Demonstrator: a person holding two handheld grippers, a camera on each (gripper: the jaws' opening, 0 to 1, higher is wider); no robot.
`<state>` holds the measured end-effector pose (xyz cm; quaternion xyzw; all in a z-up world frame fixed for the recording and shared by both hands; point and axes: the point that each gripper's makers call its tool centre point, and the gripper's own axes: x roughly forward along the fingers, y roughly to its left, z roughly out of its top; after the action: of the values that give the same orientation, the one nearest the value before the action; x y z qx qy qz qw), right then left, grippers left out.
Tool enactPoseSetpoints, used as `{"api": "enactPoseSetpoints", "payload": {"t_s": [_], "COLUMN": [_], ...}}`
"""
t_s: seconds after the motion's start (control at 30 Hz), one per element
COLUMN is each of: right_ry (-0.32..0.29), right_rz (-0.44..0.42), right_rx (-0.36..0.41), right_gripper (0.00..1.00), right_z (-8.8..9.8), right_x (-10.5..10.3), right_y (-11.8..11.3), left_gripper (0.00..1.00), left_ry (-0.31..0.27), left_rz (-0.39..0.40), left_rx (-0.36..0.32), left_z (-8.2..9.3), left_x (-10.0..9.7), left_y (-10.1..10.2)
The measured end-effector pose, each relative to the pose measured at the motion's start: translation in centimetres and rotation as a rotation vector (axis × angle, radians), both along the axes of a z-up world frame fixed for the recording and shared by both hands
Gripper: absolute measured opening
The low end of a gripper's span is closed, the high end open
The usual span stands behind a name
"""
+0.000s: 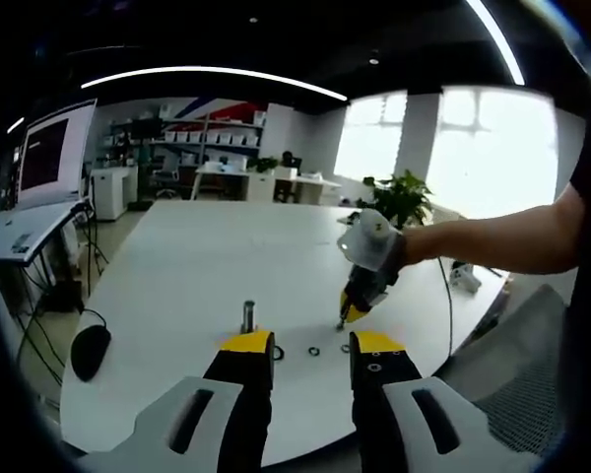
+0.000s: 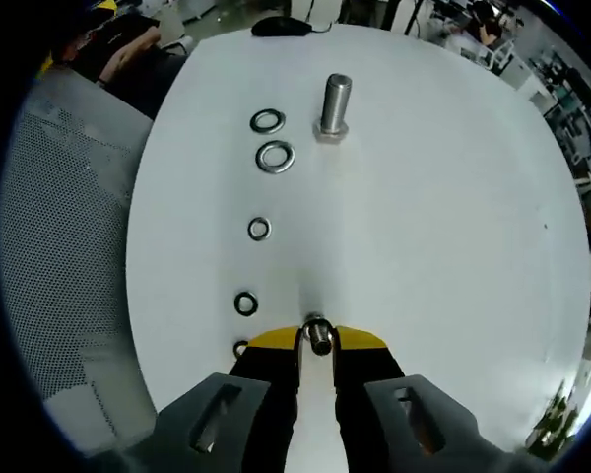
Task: Place the washer onto the threaded stud by aligning its center hole with the stud, sliding it down to the base, and recovering from edge contact or off-axis alignment until the washer reaches the visible bottom stop.
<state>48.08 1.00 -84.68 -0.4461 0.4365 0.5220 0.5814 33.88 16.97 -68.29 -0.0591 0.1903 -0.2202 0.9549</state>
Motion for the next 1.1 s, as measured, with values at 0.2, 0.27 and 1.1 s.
{"api": "enactPoseSetpoints", "payload": {"t_s": [0.2,0.27,1.1], "right_ry": [0.014,0.015,0.048], "right_rz": [0.010,0.012,-0.063], "right_rx": [-0.017,-0.017,0.009], "right_gripper": [0.13,0.13,0.25], "right_z": [-1.0,-1.1,-1.3], "right_x": [-0.2,-0.2,-1.0], "right_y": [-0.1,-0.1,-1.8], "left_gripper": [0.27,0.26,0.25], "left_ry": [0.000,0.000,0.004], "left_rz": [0.000,-0.001,-0.005], "left_rx": [0.000,-0.001,0.000], "left_z": [0.0,0.0,0.0], "left_x": [0.1,0.1,0.1], "left_y": [0.0,0.0,-0.1]}}
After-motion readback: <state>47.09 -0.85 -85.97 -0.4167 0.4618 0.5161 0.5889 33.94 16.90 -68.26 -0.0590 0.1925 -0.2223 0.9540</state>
